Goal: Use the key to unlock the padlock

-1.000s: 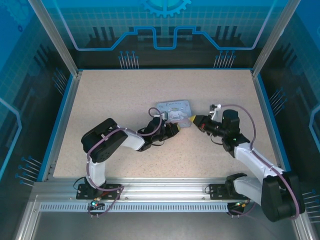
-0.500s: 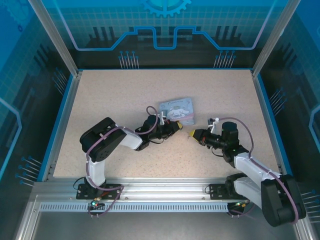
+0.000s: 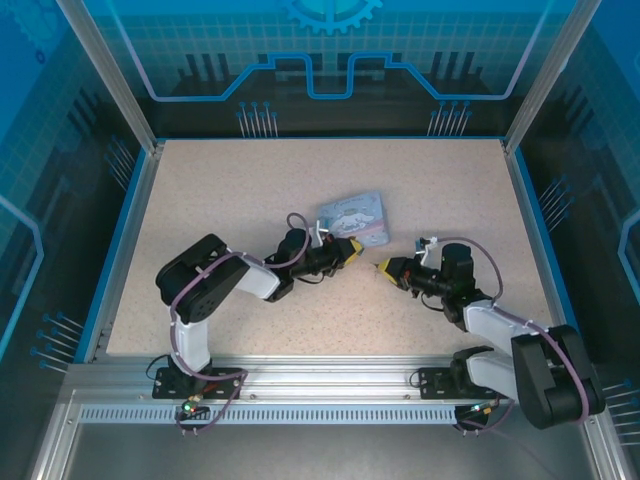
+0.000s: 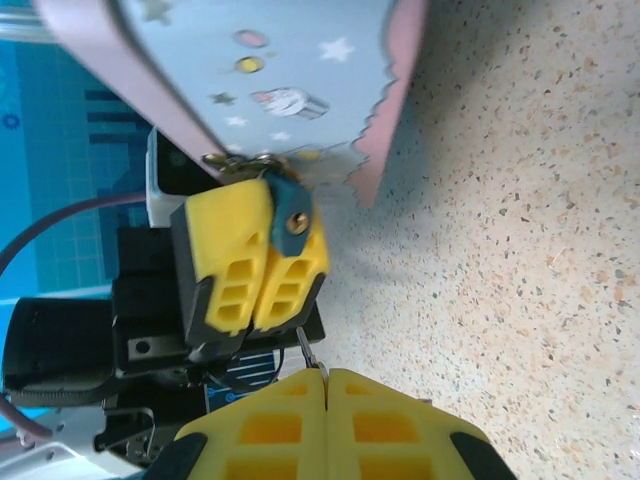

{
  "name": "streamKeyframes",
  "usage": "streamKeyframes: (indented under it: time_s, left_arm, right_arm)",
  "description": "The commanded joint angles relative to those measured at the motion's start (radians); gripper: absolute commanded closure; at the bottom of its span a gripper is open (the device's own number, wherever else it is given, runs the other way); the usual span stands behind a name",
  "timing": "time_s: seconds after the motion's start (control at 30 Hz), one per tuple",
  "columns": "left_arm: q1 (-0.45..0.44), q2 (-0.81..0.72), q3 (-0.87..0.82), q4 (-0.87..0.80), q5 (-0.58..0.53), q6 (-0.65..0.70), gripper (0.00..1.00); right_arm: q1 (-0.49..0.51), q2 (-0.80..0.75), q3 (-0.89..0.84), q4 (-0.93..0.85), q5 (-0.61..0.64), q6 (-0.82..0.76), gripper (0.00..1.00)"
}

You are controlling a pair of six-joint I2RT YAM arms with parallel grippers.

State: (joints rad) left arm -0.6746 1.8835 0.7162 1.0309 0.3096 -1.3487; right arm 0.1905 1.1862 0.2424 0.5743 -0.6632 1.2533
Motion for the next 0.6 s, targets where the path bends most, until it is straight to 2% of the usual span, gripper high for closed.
streamKeyframes:
  time_s: [0.0,0.57]
  left_arm:
    - [0.006,-0.073,-0.007,0.004,0.025,-0.020,1.00]
    - [0.007,-0.060,0.012,0.027,0.023,-0.046,1.00]
  right_arm:
    - [-0.016,0.025,0.000,0.112,-0.001,0.069,1.00]
    - [0.012,0.058,0.018,0.181,0.065,0.144,1.00]
